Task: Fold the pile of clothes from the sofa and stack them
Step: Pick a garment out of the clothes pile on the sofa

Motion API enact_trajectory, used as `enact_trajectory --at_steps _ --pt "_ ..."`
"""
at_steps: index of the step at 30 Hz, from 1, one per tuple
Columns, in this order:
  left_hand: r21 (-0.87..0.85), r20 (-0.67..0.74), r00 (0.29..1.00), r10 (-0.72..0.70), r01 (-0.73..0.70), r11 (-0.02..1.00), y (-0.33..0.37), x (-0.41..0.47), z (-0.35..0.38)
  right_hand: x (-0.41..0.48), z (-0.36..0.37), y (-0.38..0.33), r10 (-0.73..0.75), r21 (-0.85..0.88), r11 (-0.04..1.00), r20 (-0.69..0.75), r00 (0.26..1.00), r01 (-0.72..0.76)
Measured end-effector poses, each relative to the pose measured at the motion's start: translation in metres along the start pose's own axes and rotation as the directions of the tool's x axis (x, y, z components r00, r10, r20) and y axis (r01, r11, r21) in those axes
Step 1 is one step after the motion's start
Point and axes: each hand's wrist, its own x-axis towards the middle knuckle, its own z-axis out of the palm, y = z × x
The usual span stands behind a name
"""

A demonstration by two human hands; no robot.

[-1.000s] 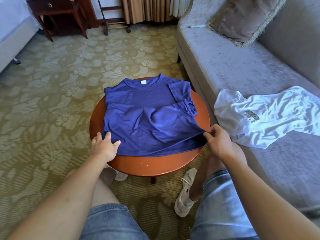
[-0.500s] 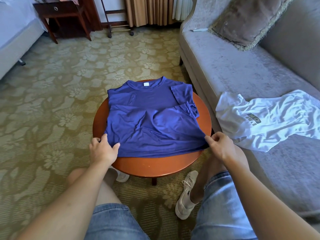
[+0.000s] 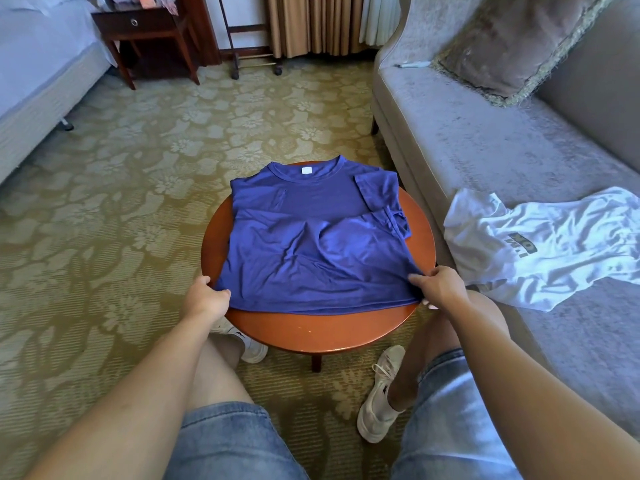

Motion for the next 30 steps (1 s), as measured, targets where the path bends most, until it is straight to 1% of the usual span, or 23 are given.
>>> enact_trajectory --at_steps 4,7,10,12,15,18,20,21,23,25,26,27,30 --pt "0.032 -0.057 0.997 0.051 -0.049 0.998 0.003 0.002 0.000 0.000 0.002 -0.006 0.071 0.111 0.991 0.029 0.997 -0.074" --pt "0.066 -0.045 0.996 0.080 -0.077 0.995 0.005 0.002 0.000 0.001 0.005 -0.006 0.091 0.222 0.970 0.060 0.994 -0.102" --pt "0.105 -0.032 0.994 0.109 -0.105 0.989 0.004 0.003 0.000 0.003 0.008 -0.009 0.078 0.289 0.953 0.073 0.994 -0.096" --pt "0.121 -0.015 0.990 0.140 -0.137 0.983 0.002 0.004 0.000 0.003 0.009 -0.011 0.051 0.285 0.956 0.073 0.996 -0.070" --pt "0.193 0.013 0.988 0.154 -0.153 0.969 0.003 0.002 -0.002 0.001 0.011 -0.010 -0.020 0.190 0.982 0.008 1.000 0.019" --pt "0.181 0.043 0.982 0.181 -0.186 0.966 0.000 0.000 -0.004 -0.005 0.010 -0.005 -0.068 0.143 0.987 -0.012 0.998 0.069" --pt "0.112 0.071 0.978 0.198 -0.205 0.972 -0.003 0.000 -0.006 -0.007 0.009 0.000 -0.091 0.153 0.984 -0.029 0.995 0.094" --pt "0.044 0.076 0.976 0.202 -0.206 0.978 -0.004 0.000 -0.006 -0.009 0.009 0.002 -0.103 0.185 0.977 -0.042 0.994 0.109" --pt "-0.145 0.068 0.980 0.185 -0.173 0.974 -0.003 -0.004 -0.009 -0.013 0.006 0.006 -0.135 0.233 0.961 -0.082 0.987 0.151" --pt "-0.347 0.067 0.988 0.140 -0.109 0.932 -0.001 -0.010 -0.014 -0.021 0.002 0.007 -0.168 0.271 0.943 -0.120 0.978 0.195" --pt "-0.414 0.084 0.989 0.121 -0.076 0.907 0.001 -0.011 -0.016 -0.024 -0.001 0.007 -0.181 0.314 0.926 -0.123 0.976 0.212" --pt "-0.454 0.104 0.987 0.120 -0.060 0.889 0.003 -0.014 -0.019 -0.027 -0.003 0.006 -0.198 0.366 0.902 -0.122 0.973 0.230" --pt "-0.498 0.160 0.975 0.156 -0.057 0.865 0.011 -0.024 -0.027 -0.036 -0.010 0.004 -0.233 0.470 0.842 -0.129 0.964 0.267"
